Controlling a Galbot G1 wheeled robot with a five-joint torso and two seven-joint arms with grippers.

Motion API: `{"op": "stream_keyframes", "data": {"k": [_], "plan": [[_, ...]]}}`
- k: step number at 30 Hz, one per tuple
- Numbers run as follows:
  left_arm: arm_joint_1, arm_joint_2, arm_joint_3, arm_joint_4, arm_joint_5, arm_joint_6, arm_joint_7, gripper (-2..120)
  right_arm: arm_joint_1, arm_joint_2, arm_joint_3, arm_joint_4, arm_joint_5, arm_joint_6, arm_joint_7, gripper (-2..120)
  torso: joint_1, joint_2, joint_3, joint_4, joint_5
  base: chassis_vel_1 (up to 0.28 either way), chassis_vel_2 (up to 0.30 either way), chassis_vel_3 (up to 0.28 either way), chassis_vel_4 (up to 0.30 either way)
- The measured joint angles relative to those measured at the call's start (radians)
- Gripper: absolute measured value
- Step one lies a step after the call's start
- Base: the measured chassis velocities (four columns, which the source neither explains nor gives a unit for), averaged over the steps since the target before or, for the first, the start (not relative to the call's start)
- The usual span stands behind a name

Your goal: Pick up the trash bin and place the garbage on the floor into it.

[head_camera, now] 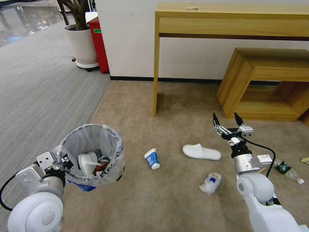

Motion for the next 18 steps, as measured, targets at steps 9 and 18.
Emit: {"op": "stream_keyframes", "data": {"k": [9, 18], "plan": [[-0.009, -0.011, 0.011, 0.014, -0.001, 0.0, 0.01, 1, 0.004, -0.018, -0.005, -0.013, -0.017, 0.001, 0.034, 100, 0.0, 0.0, 0.0, 0.0, -0.0001, -0.18, 0.178, 0.177, -0.177], [-0.011, -0.013, 0.005, 0.01, -0.004, 0.0, 0.011, 1, -0.053, -0.071, -0.018, 0.05, -0.092, -0.349, 0.214, 100, 0.0, 0.0, 0.0, 0.0, 0.0001, -0.005, 0.006, -0.002, -0.004]]}}
